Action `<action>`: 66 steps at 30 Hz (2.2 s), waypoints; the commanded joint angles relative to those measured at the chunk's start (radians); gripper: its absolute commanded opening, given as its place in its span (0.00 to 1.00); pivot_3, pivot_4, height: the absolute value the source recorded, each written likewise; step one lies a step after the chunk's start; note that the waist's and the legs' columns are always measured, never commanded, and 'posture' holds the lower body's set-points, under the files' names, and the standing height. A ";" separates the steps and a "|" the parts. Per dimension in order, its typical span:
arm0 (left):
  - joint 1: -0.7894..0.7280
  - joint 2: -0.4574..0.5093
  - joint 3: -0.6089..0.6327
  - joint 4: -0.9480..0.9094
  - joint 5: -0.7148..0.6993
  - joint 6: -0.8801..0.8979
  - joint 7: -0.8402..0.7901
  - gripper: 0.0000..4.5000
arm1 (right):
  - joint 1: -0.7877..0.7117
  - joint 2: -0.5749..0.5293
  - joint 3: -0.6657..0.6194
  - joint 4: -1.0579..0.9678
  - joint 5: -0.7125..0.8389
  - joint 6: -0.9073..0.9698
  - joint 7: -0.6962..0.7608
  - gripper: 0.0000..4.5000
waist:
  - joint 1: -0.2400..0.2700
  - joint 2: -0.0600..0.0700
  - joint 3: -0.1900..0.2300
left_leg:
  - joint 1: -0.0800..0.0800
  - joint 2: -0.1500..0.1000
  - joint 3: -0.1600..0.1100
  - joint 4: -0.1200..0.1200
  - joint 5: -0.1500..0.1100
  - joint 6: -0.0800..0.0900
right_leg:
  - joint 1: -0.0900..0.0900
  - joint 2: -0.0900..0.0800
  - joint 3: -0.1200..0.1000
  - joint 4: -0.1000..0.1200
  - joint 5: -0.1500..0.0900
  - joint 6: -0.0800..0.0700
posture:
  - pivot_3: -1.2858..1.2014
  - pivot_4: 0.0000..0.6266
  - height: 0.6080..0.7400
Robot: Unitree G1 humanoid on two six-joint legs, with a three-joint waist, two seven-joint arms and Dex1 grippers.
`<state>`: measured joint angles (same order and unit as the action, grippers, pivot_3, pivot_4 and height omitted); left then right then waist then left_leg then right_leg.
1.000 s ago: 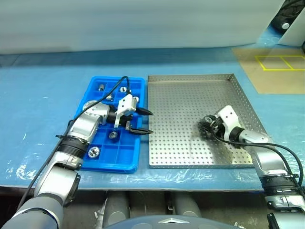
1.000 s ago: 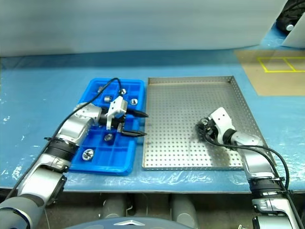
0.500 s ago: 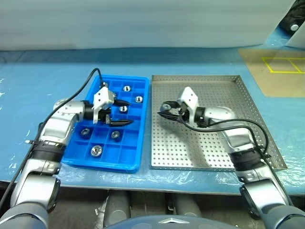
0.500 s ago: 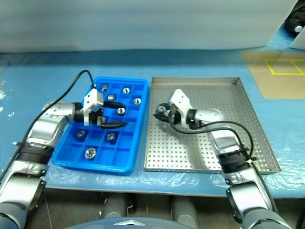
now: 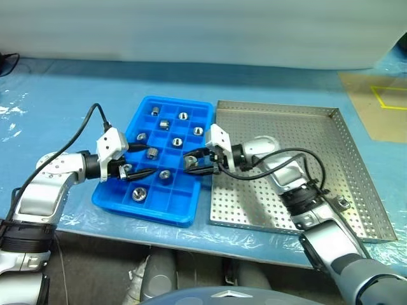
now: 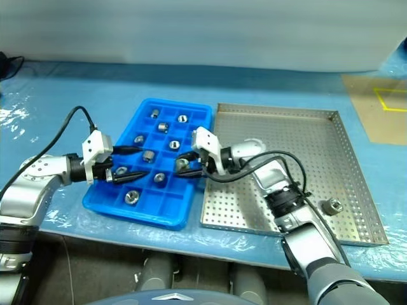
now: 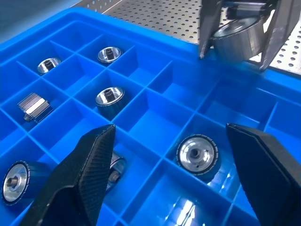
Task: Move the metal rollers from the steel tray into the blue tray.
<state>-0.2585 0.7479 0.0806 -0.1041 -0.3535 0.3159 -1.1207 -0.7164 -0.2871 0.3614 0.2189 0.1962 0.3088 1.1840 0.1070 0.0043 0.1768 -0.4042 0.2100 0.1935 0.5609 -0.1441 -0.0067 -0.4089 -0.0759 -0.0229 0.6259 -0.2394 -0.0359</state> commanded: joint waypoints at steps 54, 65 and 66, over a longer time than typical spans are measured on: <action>-0.510 -0.473 -0.365 0.555 0.071 -0.279 -0.331 0.88 | 0.776 -0.389 -0.745 -0.636 0.065 0.315 -0.480 0.85 | -0.146 0.001 -0.001 | 0.001 -0.003 0.009 0.006 -0.003 0.005 | 0.003 0.002 0.004 -0.003 0.001 0.001 | 0.30 0.24 1.00; -0.472 -0.460 -0.352 0.529 0.082 -0.282 -0.333 0.88 | 0.853 -0.405 -0.721 -0.468 0.033 0.199 -0.499 0.85 | -0.173 0.001 -0.001 | 0.000 -0.004 0.008 0.007 -0.004 0.008 | 0.004 0.001 0.004 -0.005 0.001 0.002 | 0.32 0.24 1.00; -0.468 -0.456 -0.350 0.524 0.083 -0.280 -0.329 0.88 | 0.855 -0.406 -0.716 -0.450 0.030 0.191 -0.497 0.85 | -0.173 0.001 -0.001 | 0.000 -0.004 0.008 0.007 -0.005 0.008 | 0.004 0.001 0.004 -0.006 0.001 0.002 | 0.32 0.24 1.00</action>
<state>-0.7313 0.2817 -0.2866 0.4587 -0.2671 0.0417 -1.4550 0.1346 -0.6771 -0.3493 -0.2395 0.2300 0.5300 0.6827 -0.0663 0.0052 0.1757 -0.4041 0.2059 0.2015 0.5678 -0.1488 0.0018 -0.4046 -0.0745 -0.0190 0.6202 -0.2388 -0.0344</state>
